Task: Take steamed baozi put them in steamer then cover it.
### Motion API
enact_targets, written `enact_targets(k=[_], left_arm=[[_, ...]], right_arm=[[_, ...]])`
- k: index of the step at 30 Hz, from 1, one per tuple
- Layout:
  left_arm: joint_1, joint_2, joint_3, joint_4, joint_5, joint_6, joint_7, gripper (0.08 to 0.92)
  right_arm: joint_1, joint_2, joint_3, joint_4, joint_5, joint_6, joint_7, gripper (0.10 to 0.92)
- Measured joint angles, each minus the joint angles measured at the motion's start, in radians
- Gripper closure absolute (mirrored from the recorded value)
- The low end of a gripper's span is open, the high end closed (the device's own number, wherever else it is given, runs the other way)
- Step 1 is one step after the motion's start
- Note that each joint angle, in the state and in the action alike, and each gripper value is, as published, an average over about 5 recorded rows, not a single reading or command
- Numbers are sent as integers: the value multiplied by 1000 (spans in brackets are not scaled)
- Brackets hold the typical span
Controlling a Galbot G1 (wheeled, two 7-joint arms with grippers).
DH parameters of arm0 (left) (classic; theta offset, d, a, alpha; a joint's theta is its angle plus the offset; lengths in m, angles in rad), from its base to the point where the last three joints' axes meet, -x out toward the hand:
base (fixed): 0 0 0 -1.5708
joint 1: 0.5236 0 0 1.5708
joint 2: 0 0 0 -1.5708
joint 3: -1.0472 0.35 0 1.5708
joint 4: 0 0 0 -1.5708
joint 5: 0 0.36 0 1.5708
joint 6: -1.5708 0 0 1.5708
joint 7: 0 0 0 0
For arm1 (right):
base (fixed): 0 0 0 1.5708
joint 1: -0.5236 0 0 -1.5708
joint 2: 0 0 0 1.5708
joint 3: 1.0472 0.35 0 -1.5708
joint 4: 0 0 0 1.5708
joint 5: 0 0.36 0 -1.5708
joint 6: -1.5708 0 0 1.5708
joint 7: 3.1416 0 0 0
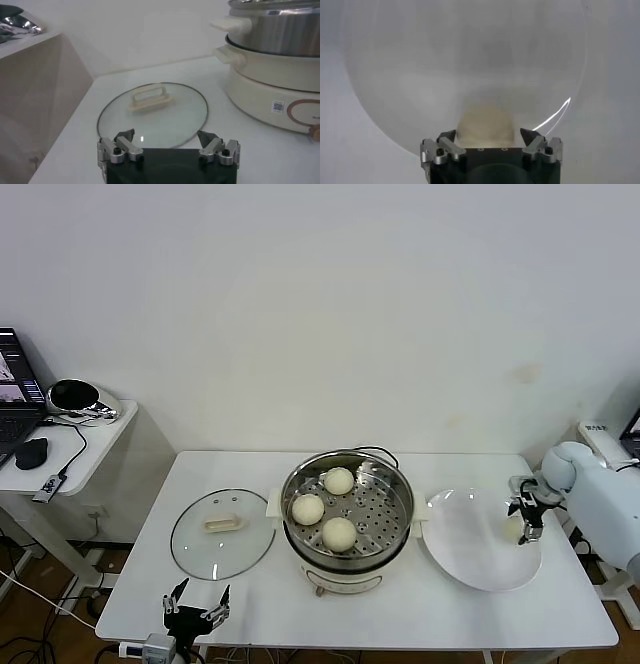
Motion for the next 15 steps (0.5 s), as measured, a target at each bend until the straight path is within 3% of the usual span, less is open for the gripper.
enact_targets(k=[6, 15], left_arm=[[-3, 1, 0, 0, 0, 0, 0, 177], [-11, 1, 6, 1, 0, 0, -2, 177]], right_arm=[[5, -3, -1, 2, 5, -5, 3, 424], [35, -36, -36, 49, 52, -31, -13, 432]])
